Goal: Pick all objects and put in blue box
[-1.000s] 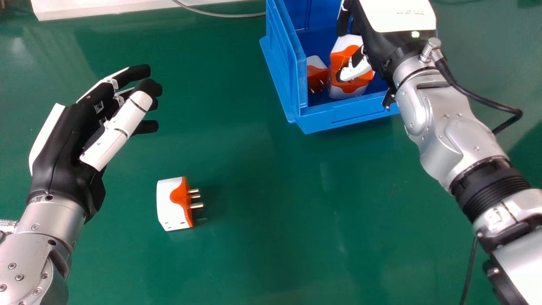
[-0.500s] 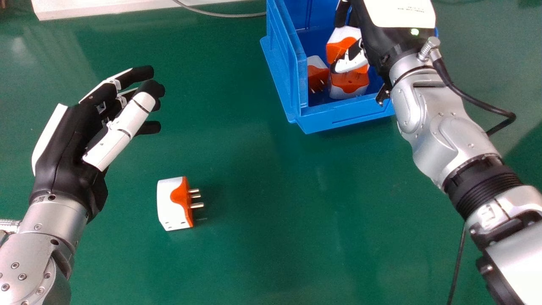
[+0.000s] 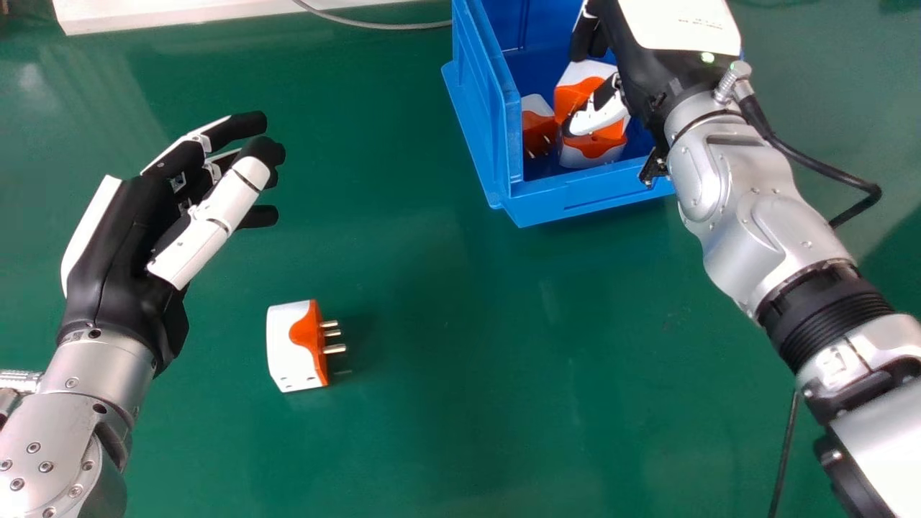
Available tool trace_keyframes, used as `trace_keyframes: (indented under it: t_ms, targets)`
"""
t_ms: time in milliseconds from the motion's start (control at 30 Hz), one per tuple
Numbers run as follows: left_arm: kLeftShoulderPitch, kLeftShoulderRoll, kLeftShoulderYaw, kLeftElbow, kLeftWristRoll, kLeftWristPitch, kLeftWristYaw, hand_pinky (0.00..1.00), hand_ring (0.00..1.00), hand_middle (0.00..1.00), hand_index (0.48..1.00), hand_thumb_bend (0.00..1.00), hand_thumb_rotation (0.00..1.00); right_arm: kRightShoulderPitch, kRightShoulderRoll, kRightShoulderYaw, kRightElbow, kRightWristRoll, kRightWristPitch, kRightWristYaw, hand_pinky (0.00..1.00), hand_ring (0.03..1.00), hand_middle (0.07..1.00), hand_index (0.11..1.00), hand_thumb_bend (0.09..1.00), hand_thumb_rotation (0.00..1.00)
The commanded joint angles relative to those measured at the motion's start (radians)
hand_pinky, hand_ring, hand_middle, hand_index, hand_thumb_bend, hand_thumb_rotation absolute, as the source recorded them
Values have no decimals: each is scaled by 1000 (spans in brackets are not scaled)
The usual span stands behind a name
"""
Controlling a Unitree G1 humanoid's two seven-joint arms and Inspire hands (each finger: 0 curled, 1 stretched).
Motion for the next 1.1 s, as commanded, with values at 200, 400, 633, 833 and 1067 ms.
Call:
trace_keyframes:
  t_ms: [200,400,633,833,1067]
  targets:
    - [-12,-1,1,-10,0,-14,9,715,800,777,804,514,535,-23,-25,6,-46,-19,14,-2,809,968,994,933,643,0]
    - [-15,0,-1,-11,1,-11,10,711,798,775,802,516,536,-18,-23,10,-55,-25,25,-17,839,984,999,949,646,0]
    - [-19,-1,-2,-4,1,-18,9,711,797,775,802,521,540,-4,-20,0,-73,-10,31,-26,848,990,1000,954,648,0]
    - [-22,-1,-5,1,4,-20,10,711,798,775,802,522,543,40,-15,-26,-144,8,52,-26,851,990,1000,955,652,0]
    - [-21,-5,-6,3,2,-22,12,704,795,773,799,529,546,178,-24,-74,-368,17,81,-19,856,984,1000,957,651,0]
